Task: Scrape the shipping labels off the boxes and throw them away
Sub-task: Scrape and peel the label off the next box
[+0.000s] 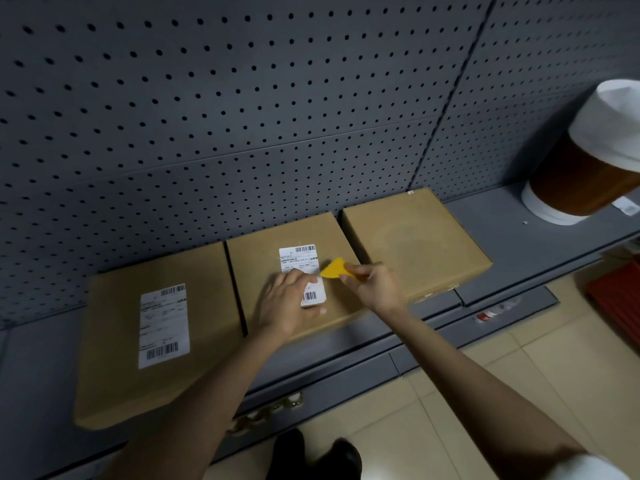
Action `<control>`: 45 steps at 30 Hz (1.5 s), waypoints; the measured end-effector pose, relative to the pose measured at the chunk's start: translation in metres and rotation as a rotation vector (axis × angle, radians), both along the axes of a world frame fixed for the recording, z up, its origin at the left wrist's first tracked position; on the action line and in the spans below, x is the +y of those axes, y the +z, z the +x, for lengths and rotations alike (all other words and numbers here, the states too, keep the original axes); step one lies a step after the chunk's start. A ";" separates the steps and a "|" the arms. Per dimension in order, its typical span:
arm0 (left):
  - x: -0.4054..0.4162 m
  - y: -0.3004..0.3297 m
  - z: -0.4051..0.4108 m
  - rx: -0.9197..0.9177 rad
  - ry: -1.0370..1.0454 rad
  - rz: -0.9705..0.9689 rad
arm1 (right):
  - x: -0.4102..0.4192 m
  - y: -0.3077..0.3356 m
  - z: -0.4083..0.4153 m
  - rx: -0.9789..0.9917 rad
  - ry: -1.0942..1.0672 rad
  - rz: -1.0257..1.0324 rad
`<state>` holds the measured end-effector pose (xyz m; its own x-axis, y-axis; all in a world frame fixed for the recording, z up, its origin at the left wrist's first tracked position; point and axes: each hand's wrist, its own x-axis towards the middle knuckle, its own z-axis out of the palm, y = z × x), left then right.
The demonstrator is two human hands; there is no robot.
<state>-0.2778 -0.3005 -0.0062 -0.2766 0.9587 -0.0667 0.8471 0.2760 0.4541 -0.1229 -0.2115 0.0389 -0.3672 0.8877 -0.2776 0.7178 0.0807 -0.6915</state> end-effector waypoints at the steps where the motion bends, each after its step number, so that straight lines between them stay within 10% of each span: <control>1: 0.000 -0.001 0.000 -0.002 0.001 0.001 | 0.002 0.003 0.007 -0.151 0.070 0.076; 7: 0.000 -0.002 -0.002 0.006 -0.012 -0.011 | -0.009 -0.002 0.015 -0.522 0.317 0.213; 15: -0.002 0.000 -0.021 -0.074 -0.116 -0.084 | -0.002 -0.014 0.023 -0.114 0.144 0.027; 45: -0.010 -0.011 -0.034 -0.281 0.042 0.004 | 0.030 -0.025 -0.022 -0.365 1.028 0.422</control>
